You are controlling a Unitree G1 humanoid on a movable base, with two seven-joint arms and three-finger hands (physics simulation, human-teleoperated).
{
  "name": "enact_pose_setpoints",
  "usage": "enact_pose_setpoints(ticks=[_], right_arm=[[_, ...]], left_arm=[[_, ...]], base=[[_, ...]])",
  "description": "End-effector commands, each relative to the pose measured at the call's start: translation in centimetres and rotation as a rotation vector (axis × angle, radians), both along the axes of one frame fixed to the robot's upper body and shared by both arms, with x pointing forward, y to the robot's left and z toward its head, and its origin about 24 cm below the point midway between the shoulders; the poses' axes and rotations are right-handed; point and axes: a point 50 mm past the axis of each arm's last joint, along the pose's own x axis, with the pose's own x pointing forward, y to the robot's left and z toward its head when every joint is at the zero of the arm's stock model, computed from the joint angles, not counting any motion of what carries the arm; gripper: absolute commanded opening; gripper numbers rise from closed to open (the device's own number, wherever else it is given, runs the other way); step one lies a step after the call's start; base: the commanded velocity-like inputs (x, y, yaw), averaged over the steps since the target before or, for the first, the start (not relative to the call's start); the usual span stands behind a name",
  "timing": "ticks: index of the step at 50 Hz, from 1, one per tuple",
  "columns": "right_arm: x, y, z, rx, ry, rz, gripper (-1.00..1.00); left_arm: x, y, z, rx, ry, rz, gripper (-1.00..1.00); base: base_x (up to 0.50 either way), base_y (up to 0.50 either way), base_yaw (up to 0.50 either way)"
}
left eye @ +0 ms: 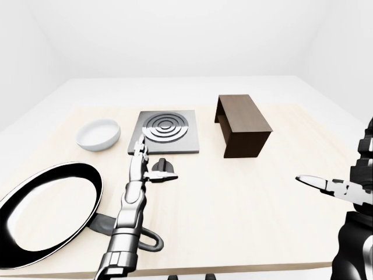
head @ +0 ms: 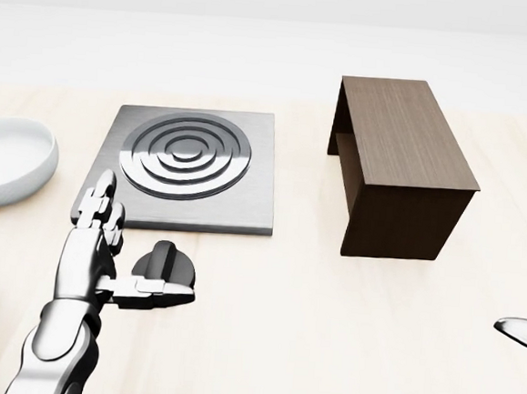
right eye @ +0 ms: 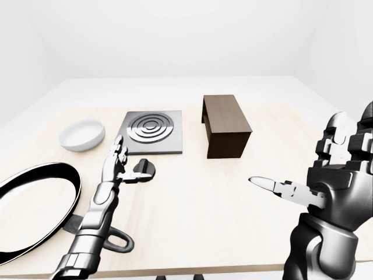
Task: Turn on the stove.
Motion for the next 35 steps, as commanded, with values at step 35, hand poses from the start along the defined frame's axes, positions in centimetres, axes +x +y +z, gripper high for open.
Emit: enact_pose_setpoints(ticks=[35], right_arm=[[-0.1, 0.0, 0.0, -0.004, 0.002, 0.006, 1.00]], left_arm=[[-0.8, -1.7, -7.4, 0.047, 0.345, -0.040, 1.00]], base=[[0.00, 0.00, 0.00]])
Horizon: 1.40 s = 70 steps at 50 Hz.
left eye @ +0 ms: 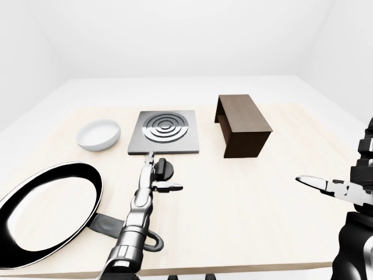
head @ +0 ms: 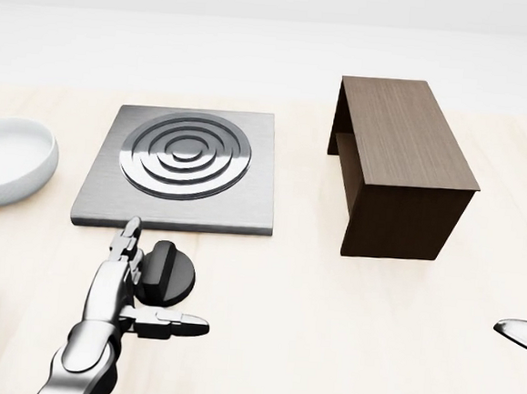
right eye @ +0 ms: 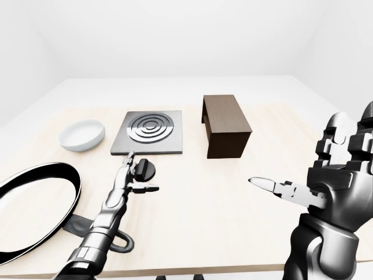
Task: Turn on the stove.
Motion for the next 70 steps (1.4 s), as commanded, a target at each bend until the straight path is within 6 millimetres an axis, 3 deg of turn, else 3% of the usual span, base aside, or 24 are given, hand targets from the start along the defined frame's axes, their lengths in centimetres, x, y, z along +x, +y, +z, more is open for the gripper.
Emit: enact_pose_setpoints(ticks=[1, 19, 28, 50, 62, 65, 70], right_arm=[[0.0, 0.0, 0.0, -0.001, 0.002, 0.001, 1.00], [0.1, -0.1, -0.3, 0.003, 0.013, 0.001, 1.00], [0.1, -0.1, -0.2, 0.003, 0.009, 0.000, 1.00], [-0.1, -0.2, -0.2, 0.007, 0.006, -0.002, 1.00], [0.0, -0.2, -0.2, 0.006, 0.009, 0.000, 1.00], [0.0, -0.1, -0.3, 0.007, 0.011, 0.001, 1.00], [0.0, -0.2, -0.2, 0.006, 0.010, 0.001, 1.00]], left_arm=[[-0.5, -0.4, -2.4, 0.025, 0.124, -0.011, 1.00], [-1.0, -0.7, -3.5, 0.043, 0.178, -0.021, 1.00], [-2.3, -2.1, -3.4, 0.060, 0.137, -0.089, 1.00], [-5.3, -5.0, 0.3, 0.061, -0.085, -0.228, 1.00], [-4.9, -5.6, 0.8, 0.066, -0.108, -0.242, 1.00], [-3.4, -5.7, 1.5, 0.073, -0.128, -0.234, 1.00], [1.0, -5.6, 2.4, 0.111, -0.106, -0.175, 1.00]], base=[[0.00, 0.00, 0.00], [0.00, 0.00, 0.00], [0.00, 0.00, 0.00], [0.00, 0.00, 0.00], [0.00, 0.00, 0.00], [0.00, 0.00, 0.00], [0.00, 0.00, 0.00]])
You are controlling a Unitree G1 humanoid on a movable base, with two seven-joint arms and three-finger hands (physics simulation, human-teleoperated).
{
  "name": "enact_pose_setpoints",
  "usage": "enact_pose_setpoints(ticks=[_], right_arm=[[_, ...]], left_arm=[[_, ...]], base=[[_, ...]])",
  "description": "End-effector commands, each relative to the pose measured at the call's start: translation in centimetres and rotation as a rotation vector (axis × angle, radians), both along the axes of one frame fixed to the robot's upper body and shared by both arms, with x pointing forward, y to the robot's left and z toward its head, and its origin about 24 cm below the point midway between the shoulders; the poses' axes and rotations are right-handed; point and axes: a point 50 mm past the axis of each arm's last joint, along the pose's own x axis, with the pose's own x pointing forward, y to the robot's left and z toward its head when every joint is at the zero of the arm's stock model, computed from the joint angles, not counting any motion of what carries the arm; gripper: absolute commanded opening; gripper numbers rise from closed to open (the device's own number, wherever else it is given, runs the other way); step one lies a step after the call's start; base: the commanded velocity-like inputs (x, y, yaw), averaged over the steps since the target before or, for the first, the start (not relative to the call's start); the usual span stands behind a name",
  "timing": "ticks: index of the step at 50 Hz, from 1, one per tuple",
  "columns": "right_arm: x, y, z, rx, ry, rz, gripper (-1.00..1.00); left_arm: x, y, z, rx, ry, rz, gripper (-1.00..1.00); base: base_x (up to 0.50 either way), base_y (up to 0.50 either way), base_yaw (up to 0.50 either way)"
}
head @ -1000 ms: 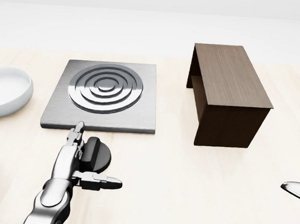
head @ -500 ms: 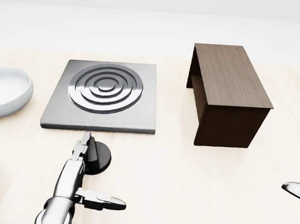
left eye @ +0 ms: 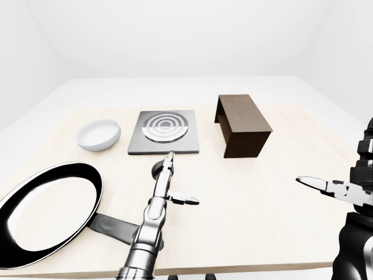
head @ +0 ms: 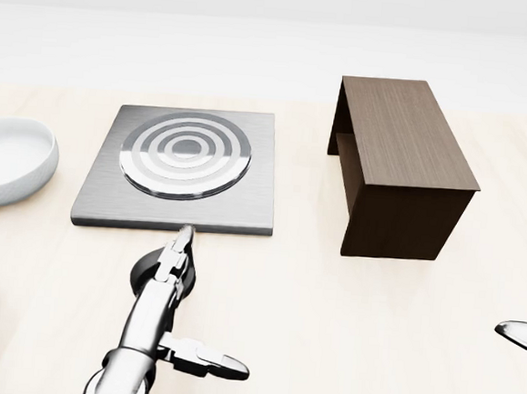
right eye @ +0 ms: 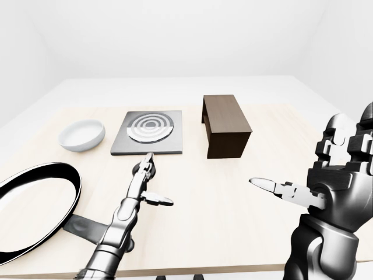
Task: Turn on the stove.
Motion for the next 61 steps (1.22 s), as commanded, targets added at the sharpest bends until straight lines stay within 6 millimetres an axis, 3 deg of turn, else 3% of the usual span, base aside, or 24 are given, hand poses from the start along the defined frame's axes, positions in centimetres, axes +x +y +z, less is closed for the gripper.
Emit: enact_pose_setpoints(ticks=[1, 5, 13, 15, 20, 32, 37, 40, 61], right_arm=[[0.1, 0.0, 0.0, 0.000, 0.000, 0.001, 1.00], [0.1, 0.0, 0.0, 0.001, 0.002, 0.001, 1.00], [0.3, 0.0, -0.3, 0.005, 0.016, 0.005, 1.00], [0.3, 0.0, -0.4, 0.006, 0.020, 0.005, 1.00], [0.3, 0.0, -0.4, 0.007, 0.022, 0.006, 1.00], [0.3, 0.1, -0.4, 0.004, 0.022, 0.007, 1.00], [0.2, 0.1, -0.4, 0.002, 0.018, 0.007, 1.00], [0.2, 0.2, -0.3, 0.000, 0.017, 0.007, 1.00], [0.3, 0.2, -0.4, -0.003, 0.021, 0.010, 1.00]], left_arm=[[5.1, -0.9, 1.7, 0.023, 0.004, 0.018, 1.00], [7.1, -1.5, 3.5, 0.040, -0.025, 0.009, 1.00], [6.8, -3.1, 9.0, -0.017, -0.189, -0.052, 1.00], [5.8, -3.5, 11.6, -0.056, -0.289, -0.083, 1.00], [3.0, -3.3, 15.5, -0.112, -0.489, -0.120, 1.00], [-3.3, -0.1, 21.0, -0.162, -0.815, -0.075, 1.00], [-6.0, 1.1, 22.5, -0.187, -0.916, -0.055, 1.00], [-6.7, 1.9, 22.3, -0.195, -0.916, -0.033, 1.00], [-7.3, 3.2, 22.0, -0.202, -0.907, 0.016, 1.00]], base=[[0.00, 0.00, 0.00], [0.00, 0.00, 0.00], [0.00, 0.00, 0.00], [0.00, 0.00, 0.00], [0.00, 0.00, 0.00], [0.00, 0.00, 0.00], [0.00, 0.00, 0.00], [0.00, 0.00, 0.00], [0.00, 0.00, 0.00]])
